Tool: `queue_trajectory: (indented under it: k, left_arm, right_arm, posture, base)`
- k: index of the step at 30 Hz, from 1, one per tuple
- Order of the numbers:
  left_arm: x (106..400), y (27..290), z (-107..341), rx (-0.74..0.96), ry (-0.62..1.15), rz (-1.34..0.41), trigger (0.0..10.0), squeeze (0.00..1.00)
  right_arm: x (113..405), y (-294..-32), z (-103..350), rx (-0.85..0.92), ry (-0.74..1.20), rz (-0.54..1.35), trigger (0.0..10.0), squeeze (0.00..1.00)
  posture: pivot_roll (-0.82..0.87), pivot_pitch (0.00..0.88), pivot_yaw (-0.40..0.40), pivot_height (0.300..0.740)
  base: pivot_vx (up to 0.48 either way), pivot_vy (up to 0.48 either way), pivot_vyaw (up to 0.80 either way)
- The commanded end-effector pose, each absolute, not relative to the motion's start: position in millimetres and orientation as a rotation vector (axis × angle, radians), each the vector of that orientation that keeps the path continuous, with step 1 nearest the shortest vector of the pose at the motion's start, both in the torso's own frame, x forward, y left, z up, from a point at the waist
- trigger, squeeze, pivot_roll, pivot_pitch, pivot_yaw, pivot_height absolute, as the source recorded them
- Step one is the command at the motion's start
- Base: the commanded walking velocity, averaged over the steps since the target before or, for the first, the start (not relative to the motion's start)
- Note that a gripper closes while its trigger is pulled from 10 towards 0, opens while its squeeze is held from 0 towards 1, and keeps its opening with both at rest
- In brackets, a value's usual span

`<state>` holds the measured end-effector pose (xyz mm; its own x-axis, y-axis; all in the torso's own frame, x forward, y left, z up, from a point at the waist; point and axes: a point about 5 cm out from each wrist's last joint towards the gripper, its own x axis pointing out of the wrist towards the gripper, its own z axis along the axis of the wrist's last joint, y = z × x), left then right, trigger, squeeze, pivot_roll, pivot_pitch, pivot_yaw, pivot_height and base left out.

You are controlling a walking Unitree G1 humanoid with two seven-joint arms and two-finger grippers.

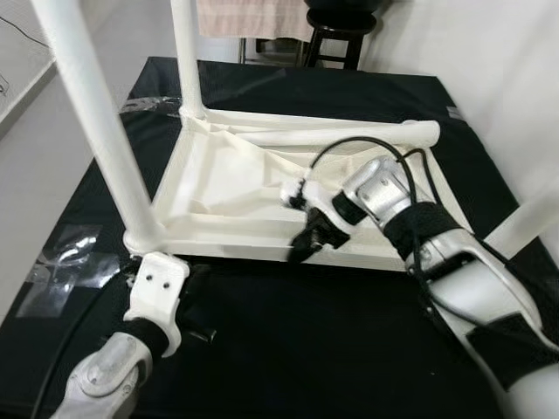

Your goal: Building children table

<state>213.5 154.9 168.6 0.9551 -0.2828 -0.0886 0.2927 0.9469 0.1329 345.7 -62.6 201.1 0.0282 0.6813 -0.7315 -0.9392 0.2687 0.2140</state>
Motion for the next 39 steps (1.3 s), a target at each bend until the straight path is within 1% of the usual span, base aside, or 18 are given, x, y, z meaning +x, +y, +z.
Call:
queue_trajectory:
  k: [1, 5, 6, 7, 12, 13, 14, 15, 17, 18, 19, 21, 22, 27, 35, 36, 37, 39]
  left_arm:
    - [213, 153, 164, 0.133, 0.091, -0.309, 10.0, 0.0]
    - [216, 152, 165, 0.136, 0.084, -0.312, 10.0, 0.0]
    - [219, 153, 166, 0.143, 0.073, -0.314, 10.0, 0.0]
    - [221, 153, 168, 0.149, 0.065, -0.316, 10.0, 0.0]
    - [224, 153, 169, 0.154, 0.057, -0.318, 10.0, 0.0]
    - [224, 153, 169, 0.157, 0.052, -0.312, 10.0, 0.0]
    - [224, 153, 169, 0.157, 0.052, -0.312, 10.0, 0.0]
    - [226, 152, 169, 0.16, 0.048, -0.313, 10.0, 0.0]
    - [226, 152, 170, 0.162, 0.047, -0.315, 10.0, 0.0]
    - [226, 151, 170, 0.166, 0.045, -0.319, 10.0, 0.0]
    - [226, 150, 170, 0.168, 0.045, -0.322, 10.0, 0.0]
    - [227, 150, 170, 0.169, 0.044, -0.324, 10.0, 0.0]
    - [227, 150, 171, 0.17, 0.043, -0.325, 10.0, 0.0]
    - [227, 150, 170, 0.17, 0.044, -0.328, 10.0, 0.0]
    - [228, 144, 167, 0.164, 0.043, -0.351, 10.0, 0.0]
    - [229, 143, 167, 0.164, 0.041, -0.355, 10.0, 0.0]
    - [229, 143, 167, 0.164, 0.04, -0.357, 10.0, 0.0]
    - [229, 143, 168, 0.164, 0.039, -0.359, 10.0, 0.0]
  right_arm:
    - [334, -51, 193, -0.215, 0.918, 1.309, 0.0, 0.0]
    - [335, -39, 184, -0.184, 0.92, 1.211, 0.0, 0.0]
    - [343, -30, 176, -0.189, 0.877, 1.086, 0.0, 0.0]
    - [347, -24, 170, -0.191, 0.851, 1.0, 0.0, 0.0]
    - [344, -20, 166, -0.181, 0.814, 0.852, 0.0, 0.0]
    - [356, -16, 169, -0.136, 0.677, 0.68, 0.0, 0.0]
    - [356, -16, 169, -0.136, 0.677, 0.68, 0.0, 0.0]
    - [364, -14, 177, -0.104, 0.514, 0.497, 0.0, 0.0]
    - [365, -14, 180, -0.099, 0.472, 0.453, 0.0, 0.0]
    - [366, -11, 184, -0.109, 0.417, 0.439, 3.5, 0.0]
    - [367, -8, 188, -0.125, 0.371, 0.441, 5.5, 0.0]
    - [367, -6, 191, -0.134, 0.34, 0.435, 5.5, 0.0]
    - [366, -2, 194, -0.126, 0.326, 0.453, 10.0, 0.0]
    - [369, -3, 197, -0.103, 0.315, 0.429, 10.0, 0.0]
    - [380, -12, 202, -0.128, 0.243, 0.211, 10.0, 0.0]
    - [380, -10, 203, -0.123, 0.237, 0.208, 10.0, 0.93]
    - [380, -6, 205, -0.121, 0.223, 0.216, 10.0, 1.0]
    - [378, 3, 209, -0.072, 0.214, 0.259, 10.0, 1.0]
  posture:
    - [-0.01, 0.121, -0.102, 0.74]
    - [-0.01, 0.106, -0.095, 0.74]
    - [0.0, 0.069, -0.089, 0.74]
    - [0.0, 0.069, -0.089, 0.74]
    - [0.0, 0.067, -0.089, 0.74]
    - [0.02, 0.049, -0.091, 0.74]
    - [0.02, 0.049, -0.091, 0.74]
    - [0.03, 0.047, -0.089, 0.74]
    - [0.03, 0.047, -0.089, 0.74]
    - [0.03, 0.047, -0.089, 0.74]
    - [0.04, 0.046, -0.09, 0.74]
    - [0.04, 0.045, -0.09, 0.74]
    - [0.04, 0.044, -0.092, 0.74]
    - [0.04, 0.044, -0.093, 0.74]
    - [0.03, 0.04, -0.081, 0.74]
    - [0.03, 0.04, -0.076, 0.74]
    - [0.03, 0.04, -0.075, 0.74]
    - [0.04, 0.041, -0.075, 0.74]
  base:
    - [0.0, 0.0, 0.0]
    - [0.0, 0.0, 0.0]
    - [0.0, 0.0, 0.0]
    - [0.0, 0.0, 0.0]
    - [0.0, 0.0, 0.0]
    - [0.0, 0.0, 0.0]
    - [0.0, 0.0, 0.0]
    - [0.0, 0.0, 0.0]
    - [0.0, 0.0, 0.0]
    - [0.0, 0.0, 0.0]
    - [0.0, 0.0, 0.0]
    - [0.0, 0.0, 0.0]
    - [0.0, 0.0, 0.0]
    - [0.0, 0.0, 0.0]
    - [0.0, 0.0, 0.0]
    - [0.0, 0.0, 0.0]
    - [0.0, 0.0, 0.0]
    - [0.0, 0.0, 0.0]
